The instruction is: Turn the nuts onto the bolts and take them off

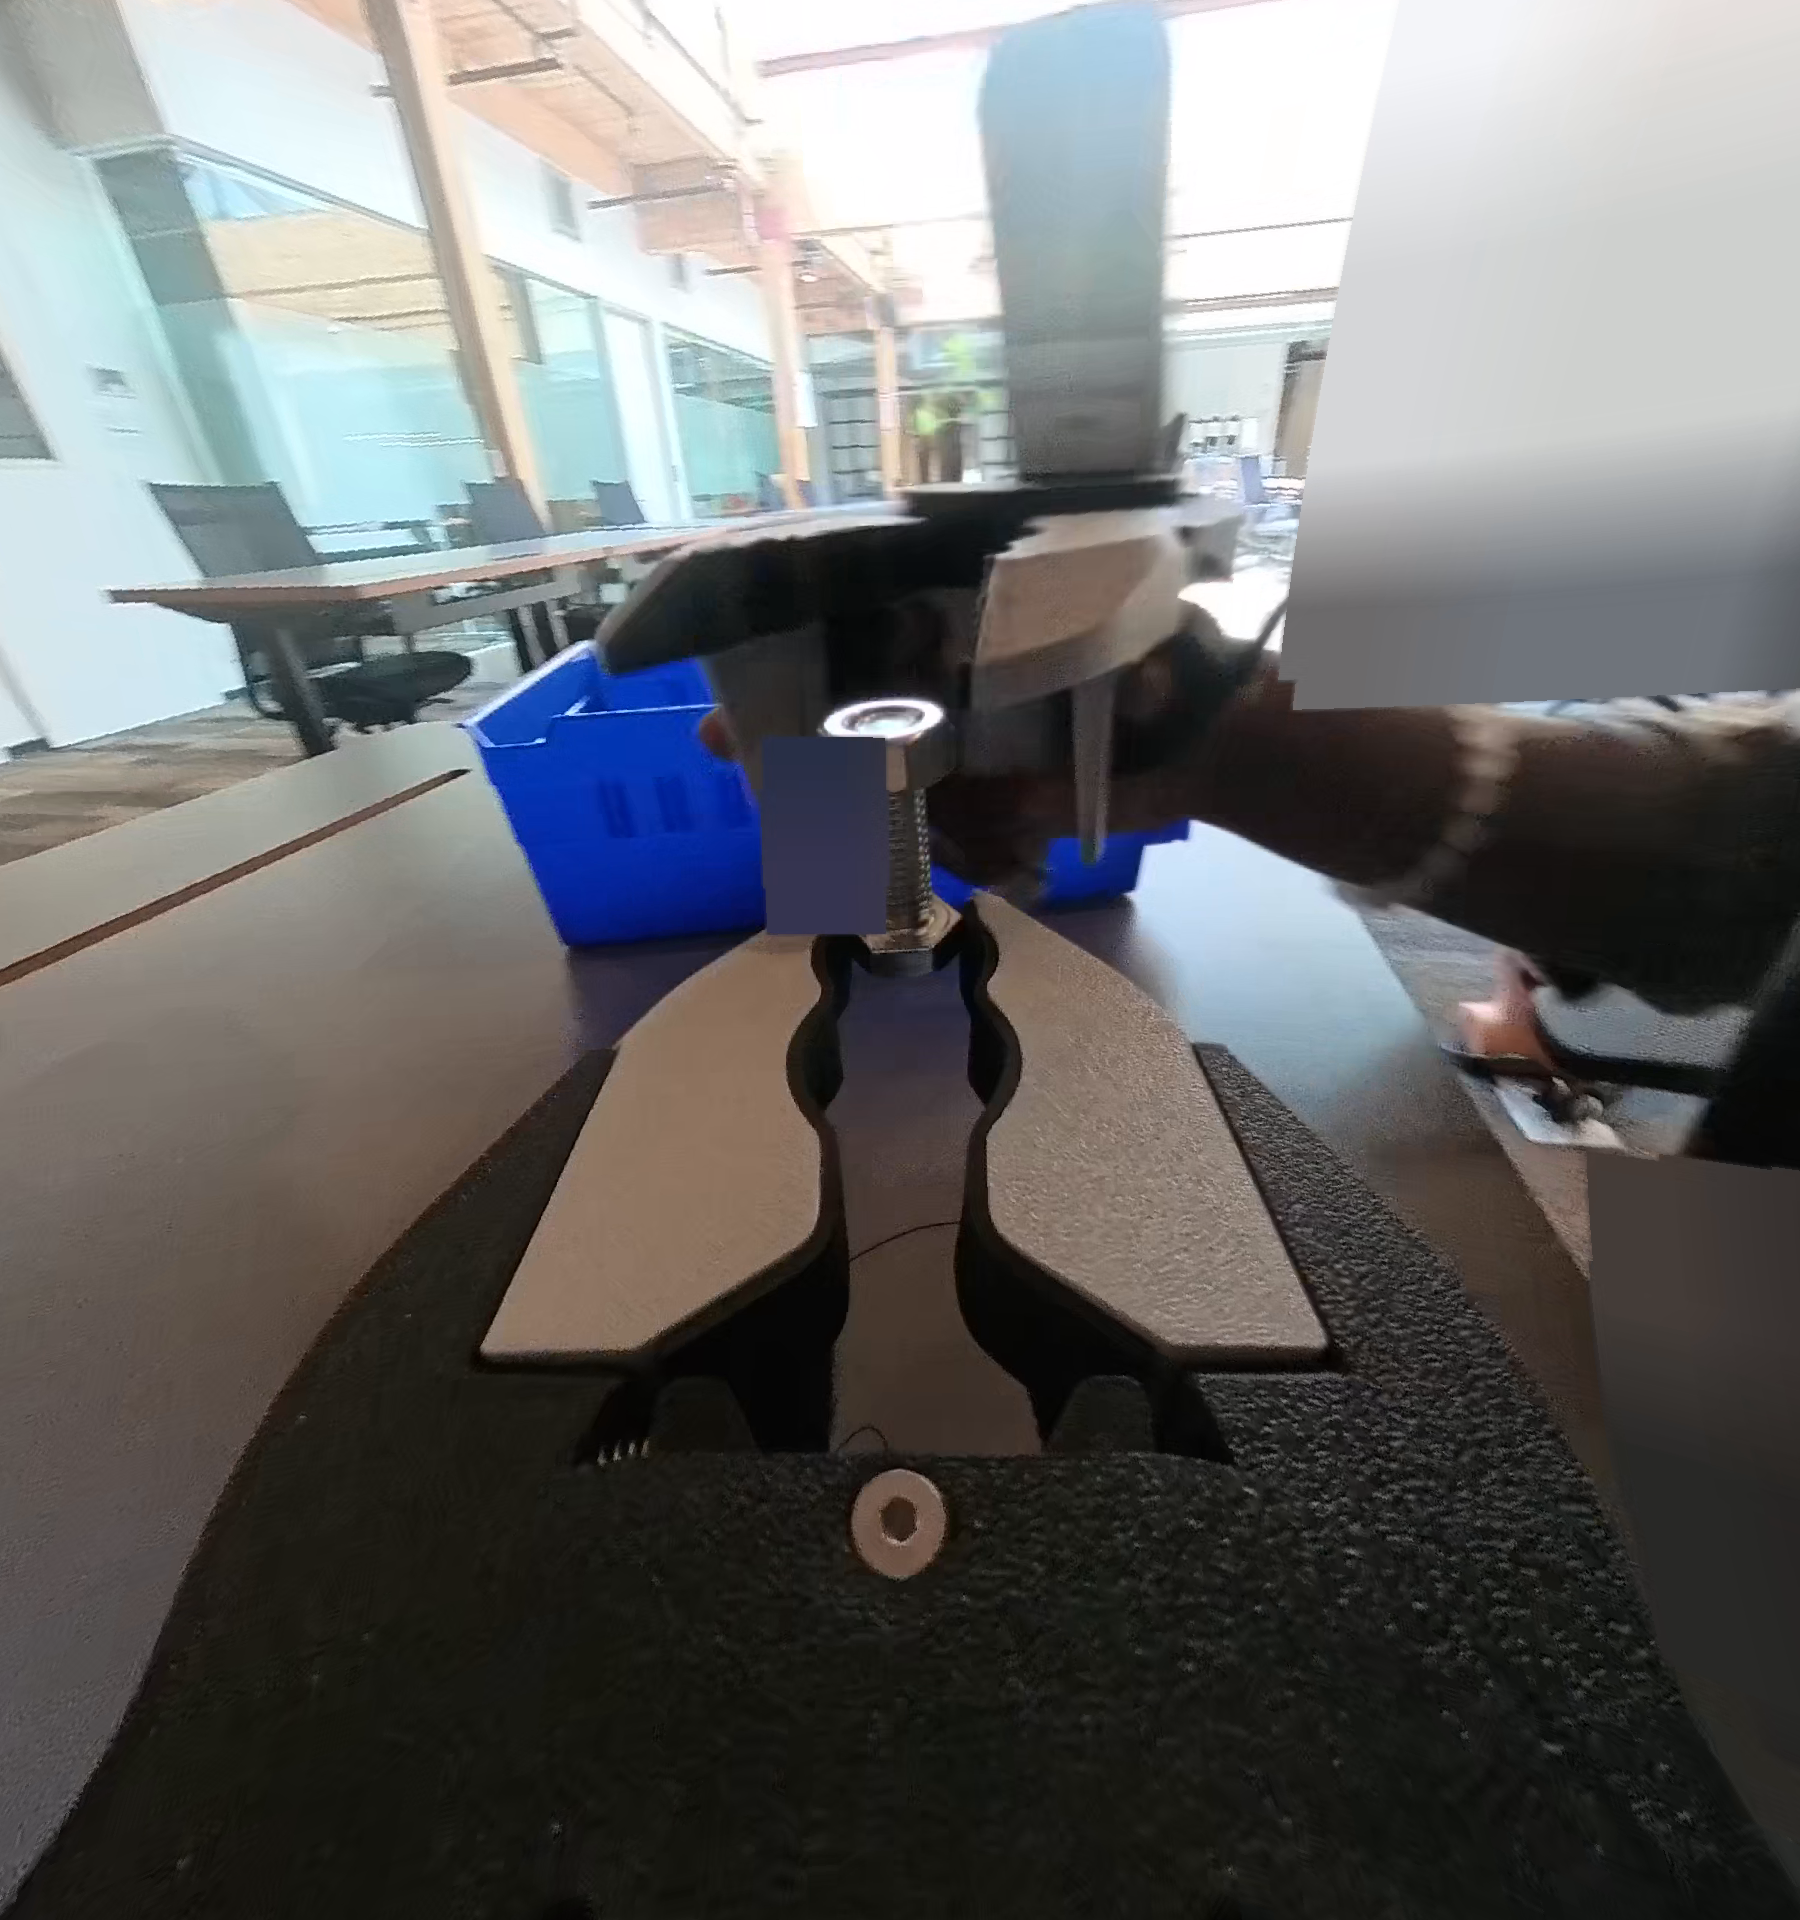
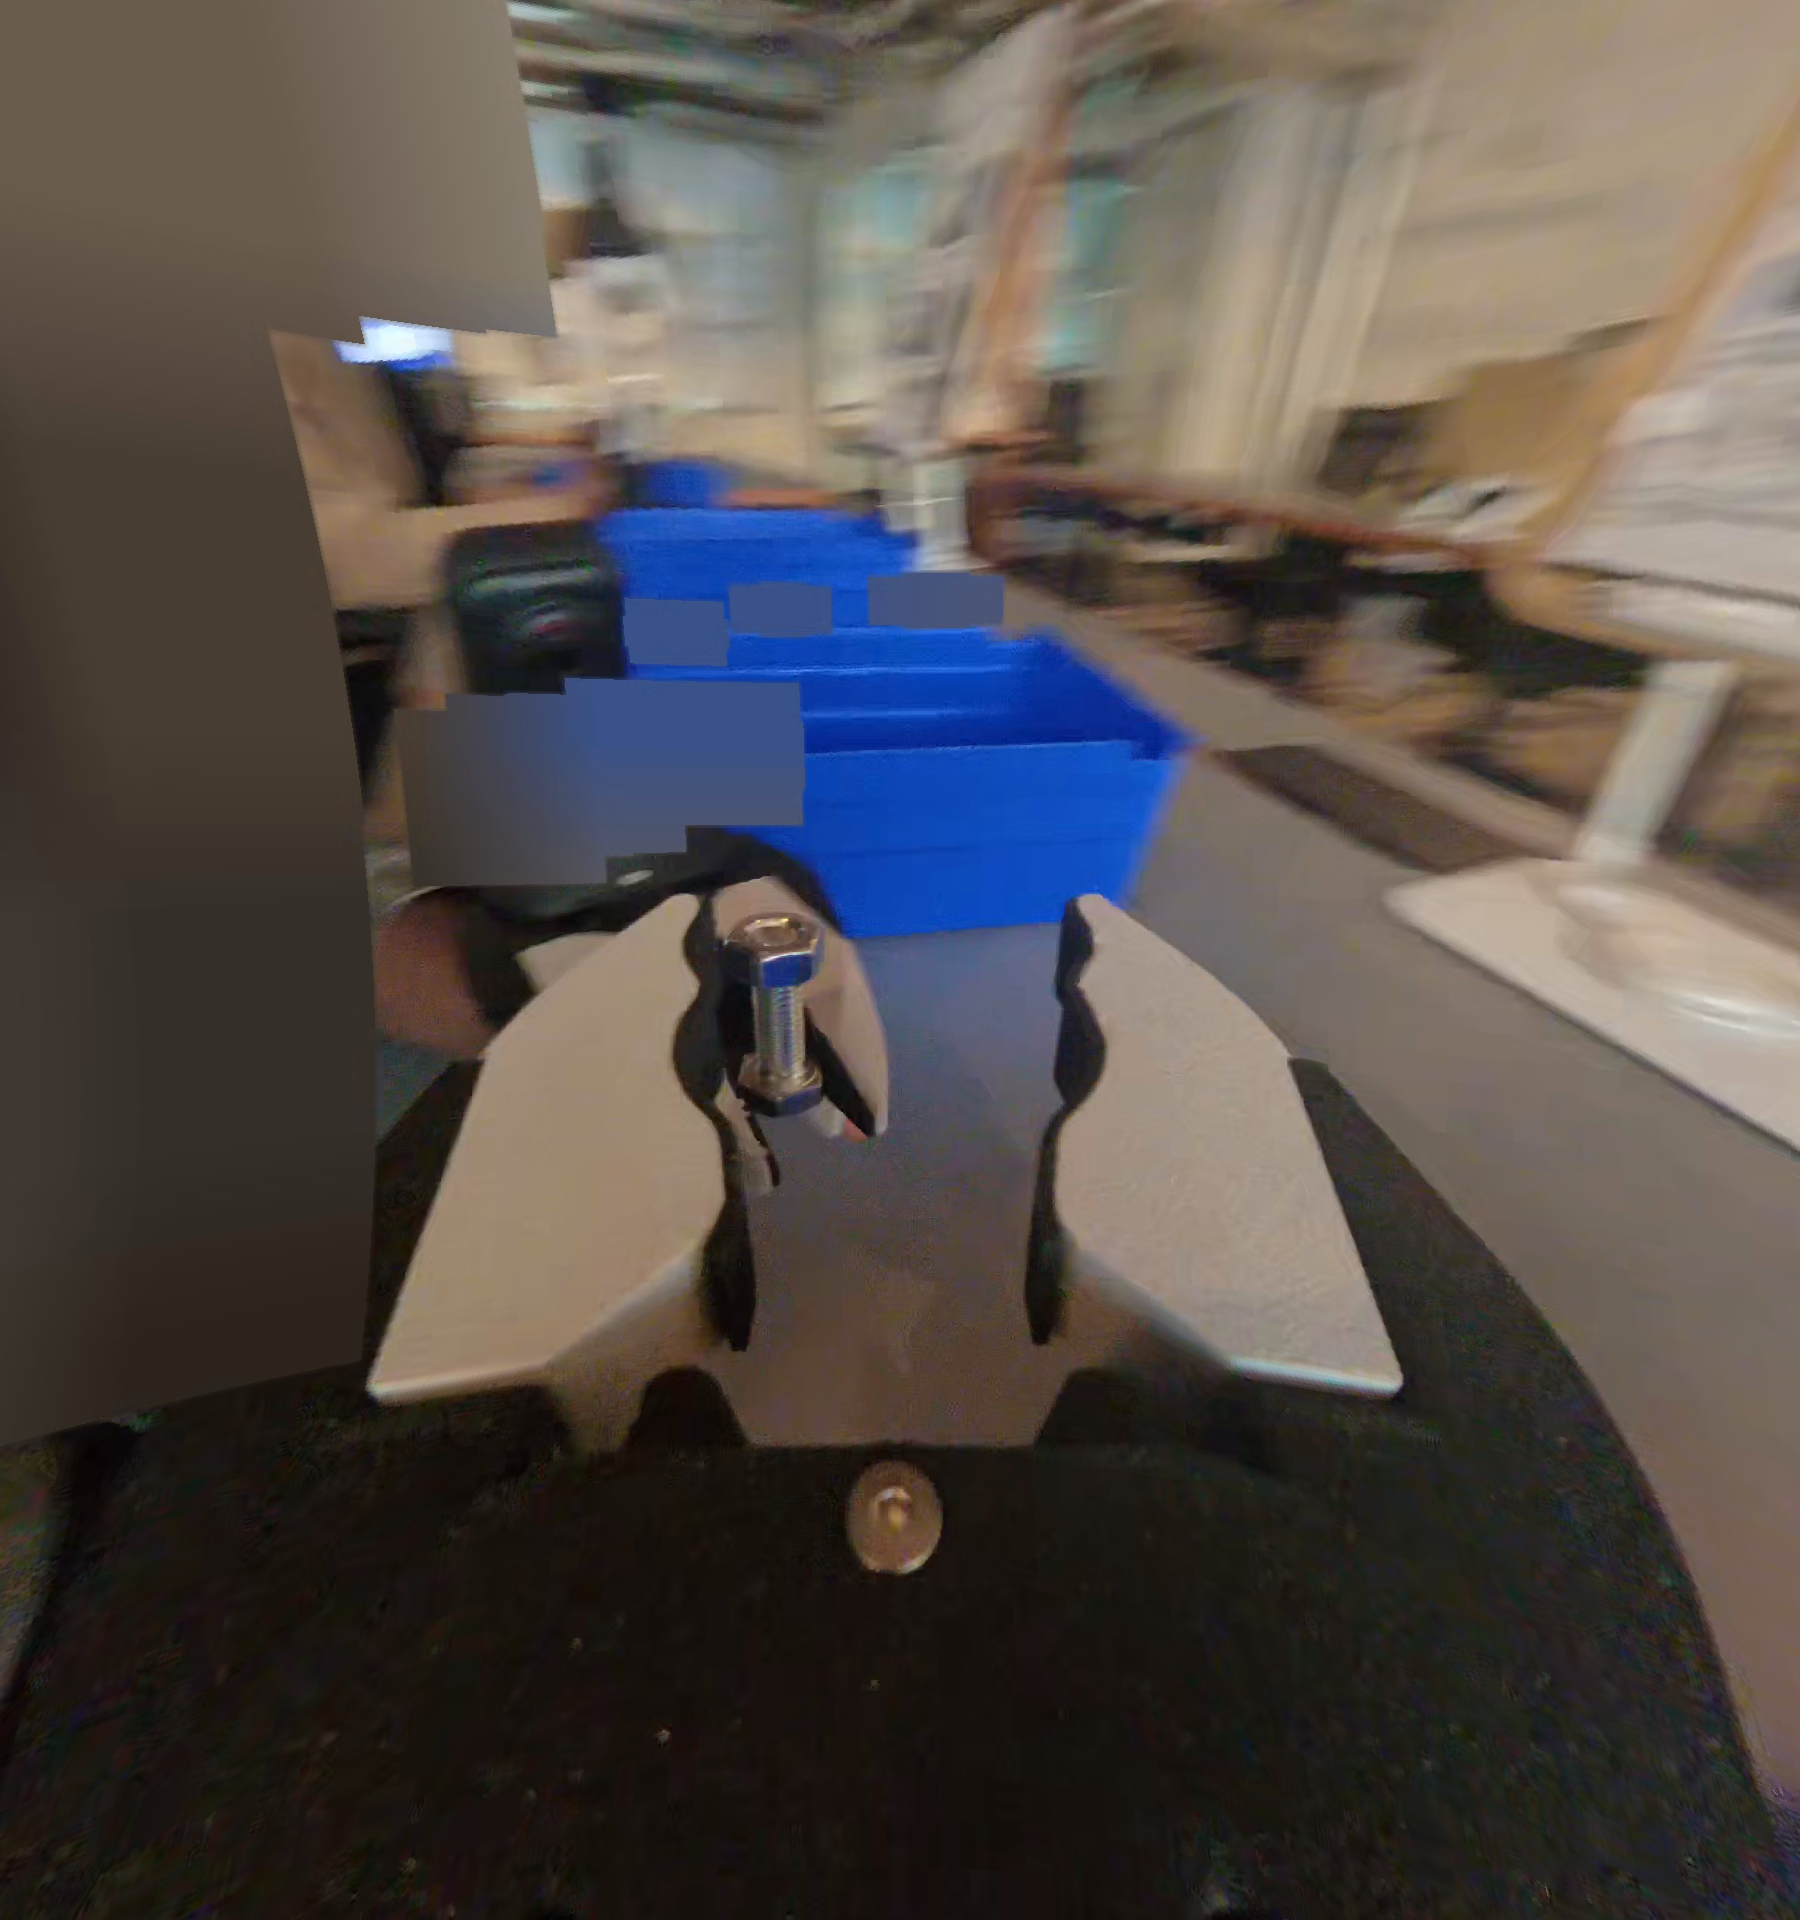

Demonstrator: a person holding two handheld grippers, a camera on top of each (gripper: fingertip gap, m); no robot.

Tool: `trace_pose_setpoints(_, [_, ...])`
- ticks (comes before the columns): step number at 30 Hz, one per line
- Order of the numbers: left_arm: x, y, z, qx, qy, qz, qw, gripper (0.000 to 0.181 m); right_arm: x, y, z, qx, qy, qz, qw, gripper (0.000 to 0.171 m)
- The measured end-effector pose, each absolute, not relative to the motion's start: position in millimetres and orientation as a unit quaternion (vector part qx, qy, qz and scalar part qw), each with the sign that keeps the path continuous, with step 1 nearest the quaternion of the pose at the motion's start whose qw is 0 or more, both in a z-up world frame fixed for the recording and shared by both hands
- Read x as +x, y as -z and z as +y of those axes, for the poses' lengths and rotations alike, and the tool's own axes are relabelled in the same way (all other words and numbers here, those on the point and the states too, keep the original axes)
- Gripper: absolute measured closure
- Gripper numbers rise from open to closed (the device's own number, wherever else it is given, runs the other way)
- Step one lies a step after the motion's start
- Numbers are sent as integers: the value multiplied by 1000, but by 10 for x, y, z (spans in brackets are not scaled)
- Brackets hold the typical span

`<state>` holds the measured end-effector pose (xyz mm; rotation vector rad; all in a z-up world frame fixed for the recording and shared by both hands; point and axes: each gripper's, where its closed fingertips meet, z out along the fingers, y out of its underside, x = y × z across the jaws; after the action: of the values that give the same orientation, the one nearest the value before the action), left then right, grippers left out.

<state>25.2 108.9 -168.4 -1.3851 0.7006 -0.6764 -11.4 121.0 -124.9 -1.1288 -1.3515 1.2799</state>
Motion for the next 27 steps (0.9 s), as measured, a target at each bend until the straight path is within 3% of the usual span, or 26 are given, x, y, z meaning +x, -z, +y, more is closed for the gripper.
trace_pose_setpoints(1, [219,1685,1126,-619,286,297,668,161,-70,1213,1249,-483,-488,-514,514,106])
trace_pose_setpoints(4, [145,1697,1194,-633,247,274,680,162,45,1121,1217,-524,-410,-429,611,106])
trace_pose_setpoints(7, [119,1705,1222,-639,234,265,683,162,-23,1244,1136,-575,-353,-397,622,107])
trace_pose_setpoints(9, [118,1710,1220,-640,231,266,683,162,-63,1324,1144,-587,-300,-395,640,118])
trace_pose_setpoints(11, [121,1716,1218,-642,226,268,682,162,-77,1333,1139,-581,-262,-402,657,139])
trace_pose_setpoints(12, [117,1717,1219,-642,224,267,683,162,-84,1315,1134,-577,-255,-403,663,139])
trace_pose_setpoints(16, [119,1719,1217,-643,225,267,682,162,-144,1380,1140,-598,-270,-408,635,137])
trace_pose_setpoints(18, [122,1723,1216,-644,224,267,681,162,-139,1413,1154,-606,-281,-404,625,152])
trace_pose_setpoints(27, [175,1728,1166,-637,255,287,668,161,-134,1424,1057,-523,-369,-498,585,153])
